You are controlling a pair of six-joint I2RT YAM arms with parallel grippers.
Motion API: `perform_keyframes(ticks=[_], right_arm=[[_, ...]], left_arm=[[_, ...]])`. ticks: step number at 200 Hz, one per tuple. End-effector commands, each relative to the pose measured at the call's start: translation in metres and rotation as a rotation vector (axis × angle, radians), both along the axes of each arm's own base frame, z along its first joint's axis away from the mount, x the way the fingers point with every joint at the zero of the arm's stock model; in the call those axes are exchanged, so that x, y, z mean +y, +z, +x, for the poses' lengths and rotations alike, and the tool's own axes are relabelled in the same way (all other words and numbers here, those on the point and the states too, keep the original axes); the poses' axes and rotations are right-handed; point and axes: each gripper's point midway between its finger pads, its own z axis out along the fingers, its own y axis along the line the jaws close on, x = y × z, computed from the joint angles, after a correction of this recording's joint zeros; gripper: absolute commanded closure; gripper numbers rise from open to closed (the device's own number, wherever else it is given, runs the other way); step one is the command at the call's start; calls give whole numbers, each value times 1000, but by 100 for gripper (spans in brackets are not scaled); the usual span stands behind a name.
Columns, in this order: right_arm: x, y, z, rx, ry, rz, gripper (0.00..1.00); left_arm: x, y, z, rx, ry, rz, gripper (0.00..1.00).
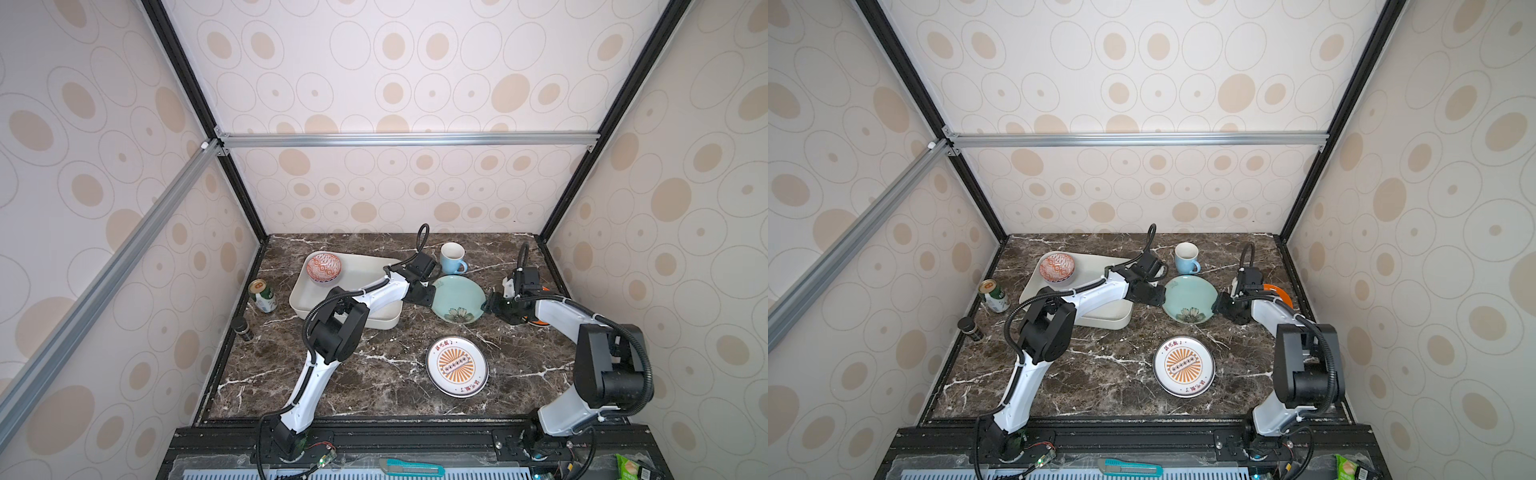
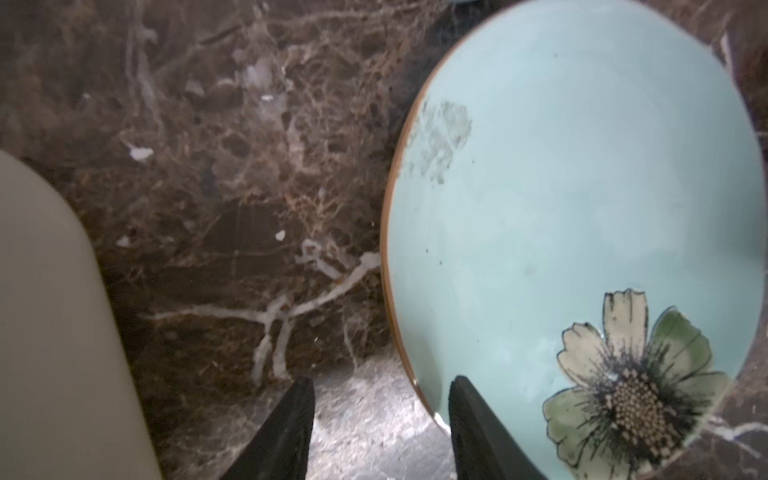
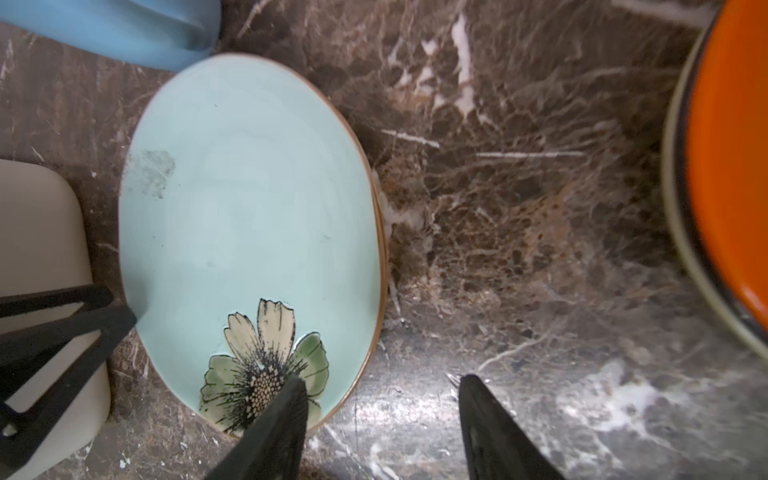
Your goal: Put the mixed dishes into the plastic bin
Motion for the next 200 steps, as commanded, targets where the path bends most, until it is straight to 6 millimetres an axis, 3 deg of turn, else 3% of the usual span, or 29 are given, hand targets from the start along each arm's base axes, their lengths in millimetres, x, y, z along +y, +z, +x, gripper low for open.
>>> perform_keyframes(ticks=[1,70,200], right_arm=[[11,-7,5,10,-10,98,41],[12,-21,15,25,-45,193,45],[22,-37,28,48,-59,284,59]], left_arm=[[6,-14,9,27,36,26,50],[-2,-21,18,42,25,18,66],[-3,-48,4,115,-13,23,83]])
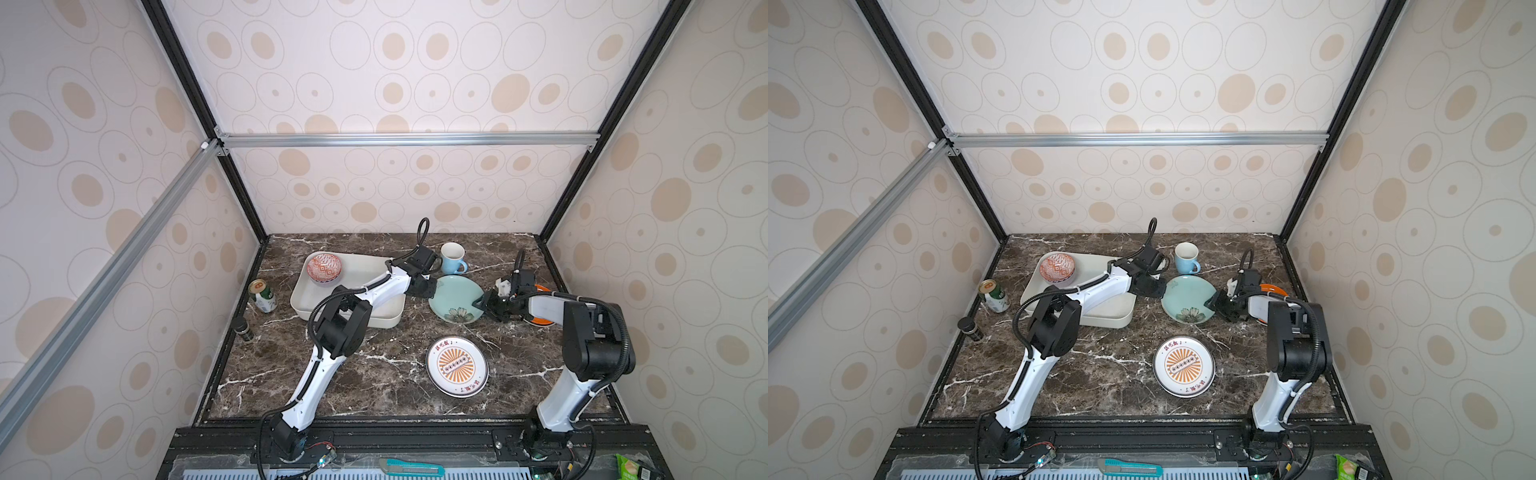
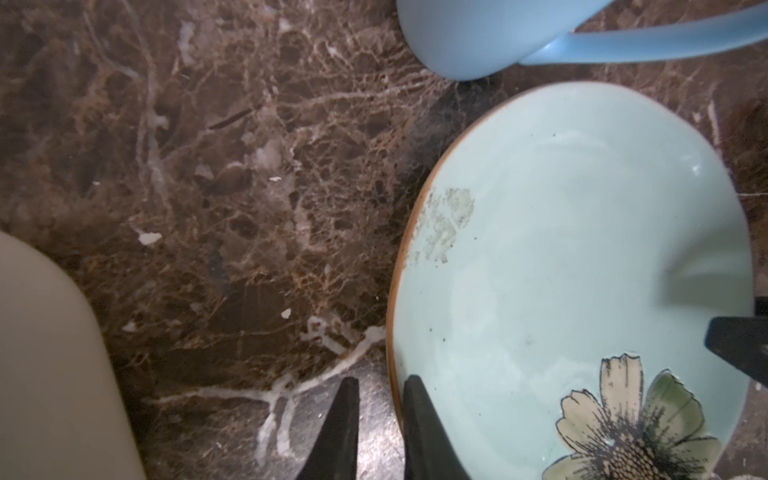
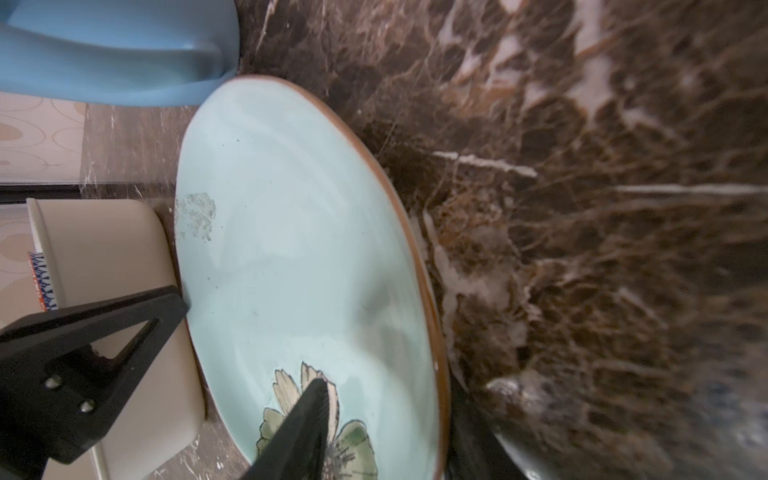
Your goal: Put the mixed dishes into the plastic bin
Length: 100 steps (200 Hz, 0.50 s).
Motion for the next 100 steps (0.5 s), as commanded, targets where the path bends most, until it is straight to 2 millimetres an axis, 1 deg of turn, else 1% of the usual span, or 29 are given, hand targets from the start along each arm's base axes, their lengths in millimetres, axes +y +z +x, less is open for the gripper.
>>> perform_keyframes(ticks=[1,38,57,75,100], right_arm=[[0,-14,-3,52,-16,22,59],[2,-19,-6,74,-16,37,66],[3,-20,-10,83,-12,39,73],[3,-18,-13,84,-5,38,80],[3,-14,-19,84,3,34,84]], left_arm=[[6,-47,-17,114,-27,46,83],[6,-56,-23,133,-41,44,91],[5,-58,-26,142,-47,41,94],[4,-57,-28,144,-54,41,97],[5,-55,-34,145,-57,44,99]])
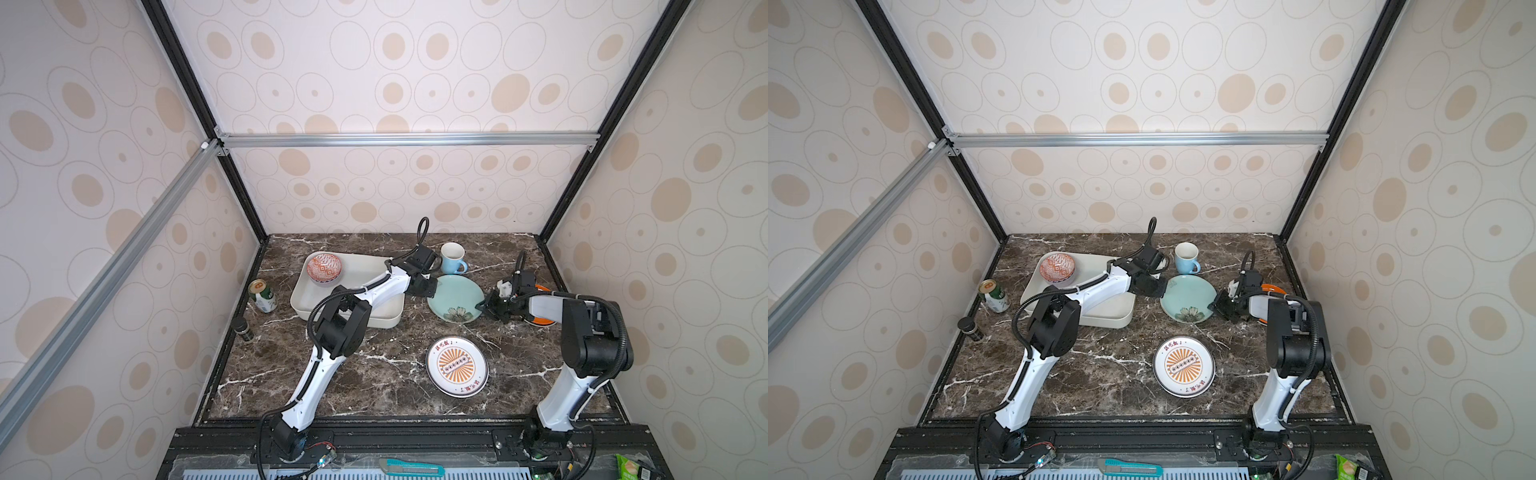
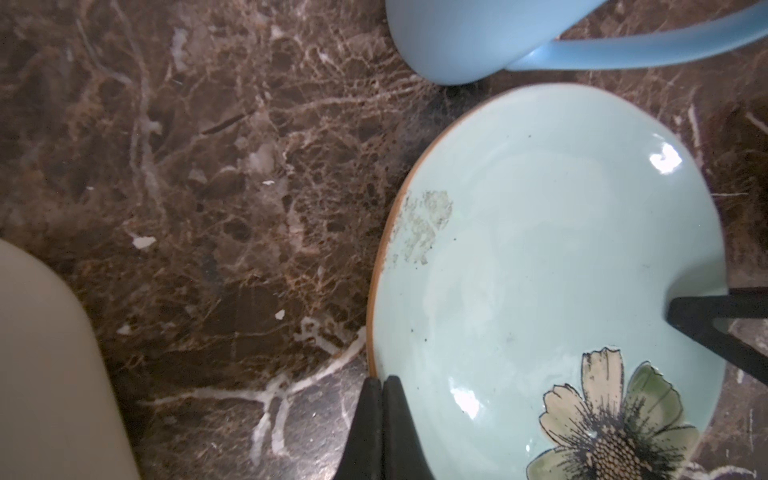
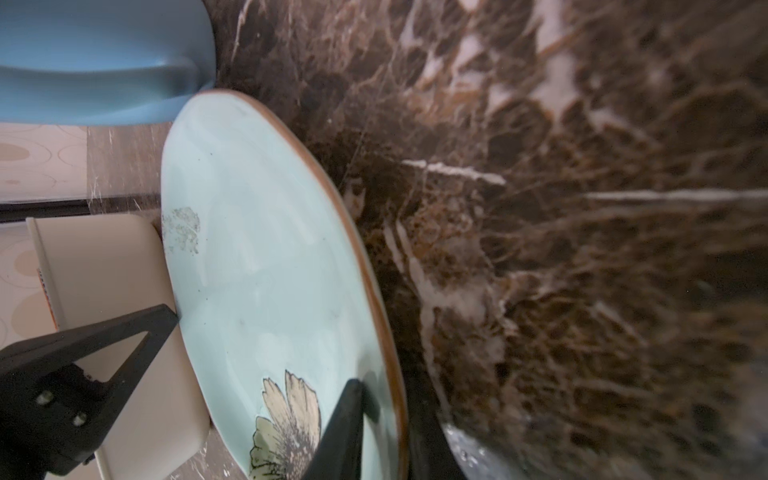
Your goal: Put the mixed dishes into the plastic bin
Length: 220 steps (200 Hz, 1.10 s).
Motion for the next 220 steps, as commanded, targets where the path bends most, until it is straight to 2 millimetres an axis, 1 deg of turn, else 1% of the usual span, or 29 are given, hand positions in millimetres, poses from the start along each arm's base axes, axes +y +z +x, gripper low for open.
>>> perform_keyframes(ticks=[1,13,36,69,104,129,154,171,181,220], right_arm=[[7,-7,-19,56,30,4,84],[7,-4,-22,54,34,4,87],[9,3,-27,40,48,7,96],[13,14,-35,20,63,26,97],[13,28,-45,-7,81,14,99],[13,39,-49,-24,89,8,100],[15,46,-49,-37,93,20,100],[18,50,-48,-43,100,37,100],[20,52,-47,-50,109,52,100],[24,61,-44,-64,122,73,100]], left_arm=[[8,-56,-32,144,-42,56,99],[10,-54,-35,141,-41,55,100],[13,-51,-40,137,-36,49,99],[19,-48,-47,136,-32,48,99],[26,-34,-48,103,-13,49,97],[27,-20,-46,76,-7,40,90],[28,3,-43,37,-1,26,83],[27,27,-41,1,0,4,78],[27,41,-40,-22,1,-8,77],[36,99,-38,-120,23,-36,68]])
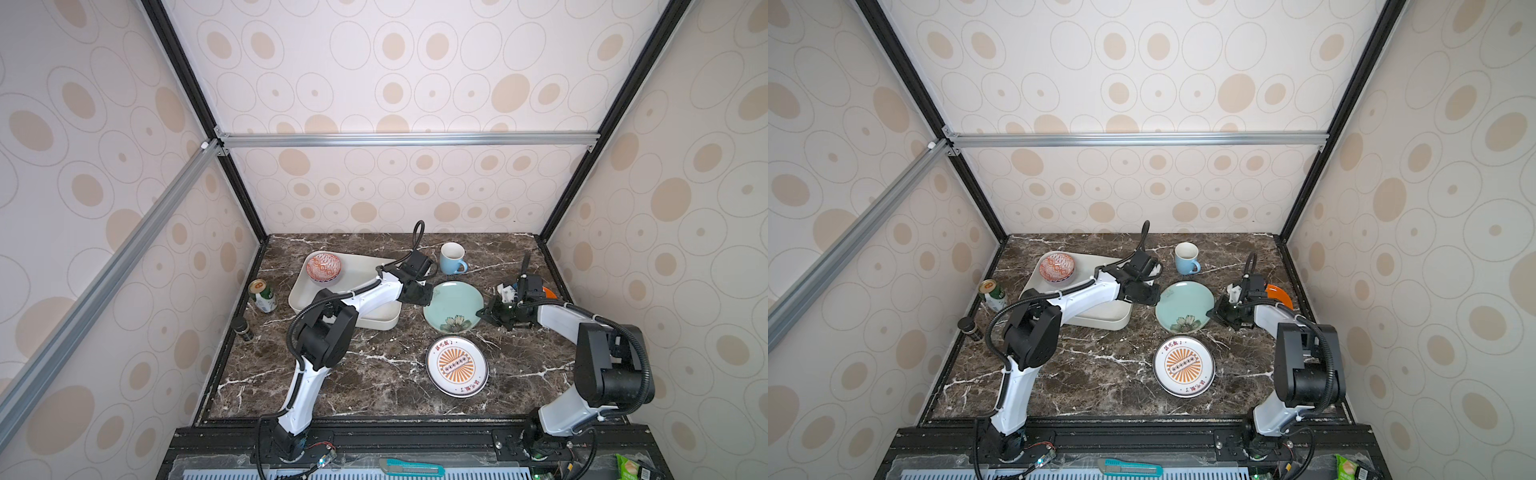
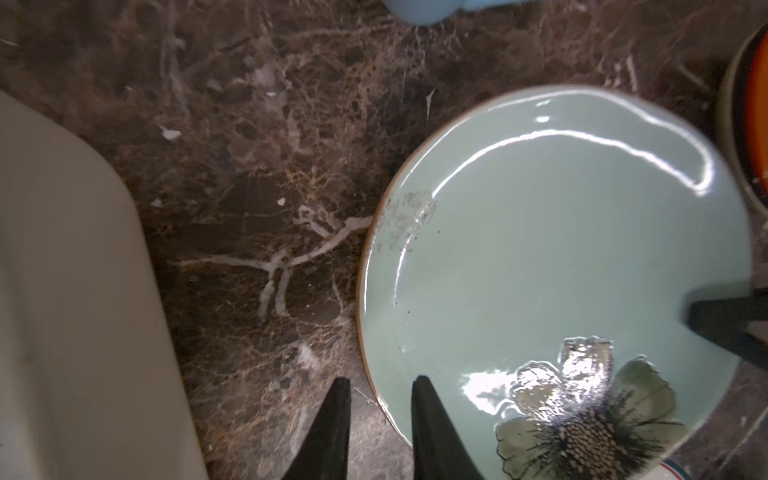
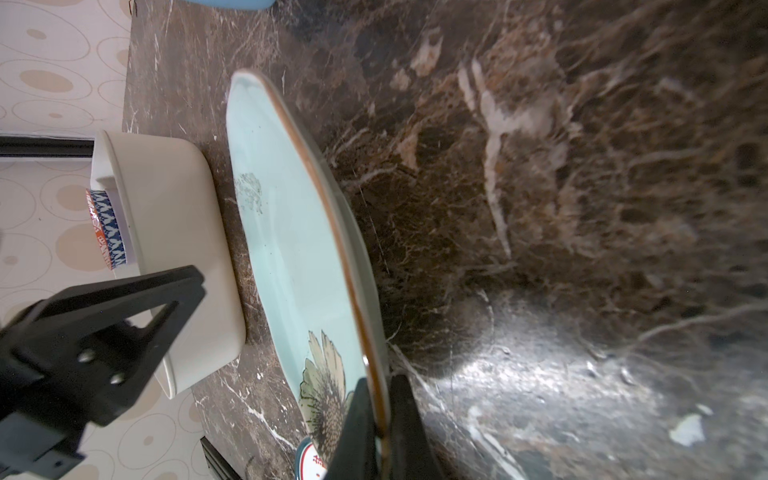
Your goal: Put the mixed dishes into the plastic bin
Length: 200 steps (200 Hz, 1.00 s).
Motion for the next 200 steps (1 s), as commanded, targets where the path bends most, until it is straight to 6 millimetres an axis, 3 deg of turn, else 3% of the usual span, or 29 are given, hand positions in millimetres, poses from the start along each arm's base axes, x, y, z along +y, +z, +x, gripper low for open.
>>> perform_keyframes(ticks=[1,32,51,92,125,162,189,200], right_arm=[[6,22,4,-59,38,28,100],[6,31,4,-68,49,22,100],[7,42,3,-87,56,21,100],[9,64,1,-111,73,25,100],[11,85,-1,-146,81,30,100],[17,102,0,-173,93,48,100],[26,115,2,-189,116,29,100],[30,122,3,-203,124,25,100]], left_arm=[[12,53,3,-90,24,-14,68],[17,89,0,-143,29,-39,63],[30,99,-6,-166,43,-16,59],[85,112,-14,-202,135,-2,53],[133,112,-20,-203,216,-7,50],[173,116,-30,-209,289,-30,46],[194,127,-33,-230,321,-45,36],[202,134,-34,-242,332,-47,25]])
